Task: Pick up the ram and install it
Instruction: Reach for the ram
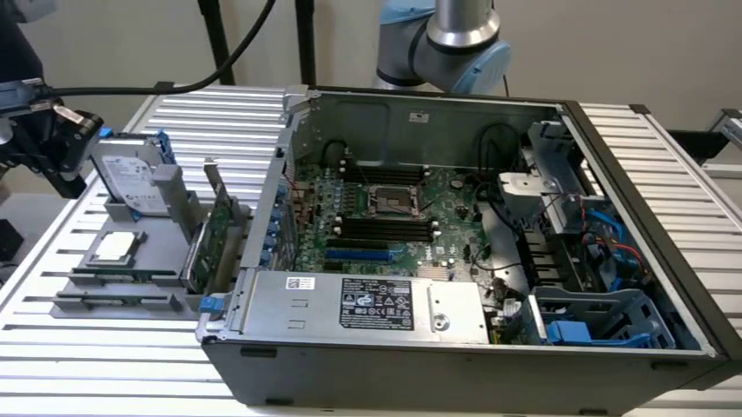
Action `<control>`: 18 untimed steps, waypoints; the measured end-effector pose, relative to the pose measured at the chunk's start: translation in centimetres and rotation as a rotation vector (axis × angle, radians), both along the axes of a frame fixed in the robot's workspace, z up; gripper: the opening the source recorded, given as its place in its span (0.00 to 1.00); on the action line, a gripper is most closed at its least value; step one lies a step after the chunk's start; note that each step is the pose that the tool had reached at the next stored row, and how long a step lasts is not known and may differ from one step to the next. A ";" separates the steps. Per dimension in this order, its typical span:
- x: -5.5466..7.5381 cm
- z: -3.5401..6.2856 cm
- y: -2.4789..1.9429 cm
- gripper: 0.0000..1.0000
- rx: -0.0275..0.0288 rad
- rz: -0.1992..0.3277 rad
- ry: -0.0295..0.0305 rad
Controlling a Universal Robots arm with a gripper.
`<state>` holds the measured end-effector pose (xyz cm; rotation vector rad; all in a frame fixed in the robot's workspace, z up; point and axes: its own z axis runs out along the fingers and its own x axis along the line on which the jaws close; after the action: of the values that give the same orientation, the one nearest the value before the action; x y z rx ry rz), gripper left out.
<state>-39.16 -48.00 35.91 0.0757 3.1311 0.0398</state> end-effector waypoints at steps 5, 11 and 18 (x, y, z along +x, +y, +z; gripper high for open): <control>-0.1 -0.15 0.00 0.00 0.0000 0.073 0.0001; -0.1 -0.40 0.00 0.00 0.0001 0.182 -0.0001; -0.1 -0.72 0.00 0.00 0.0001 0.309 0.0000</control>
<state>-39.23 -48.00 35.18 -0.4074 3.1094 0.0418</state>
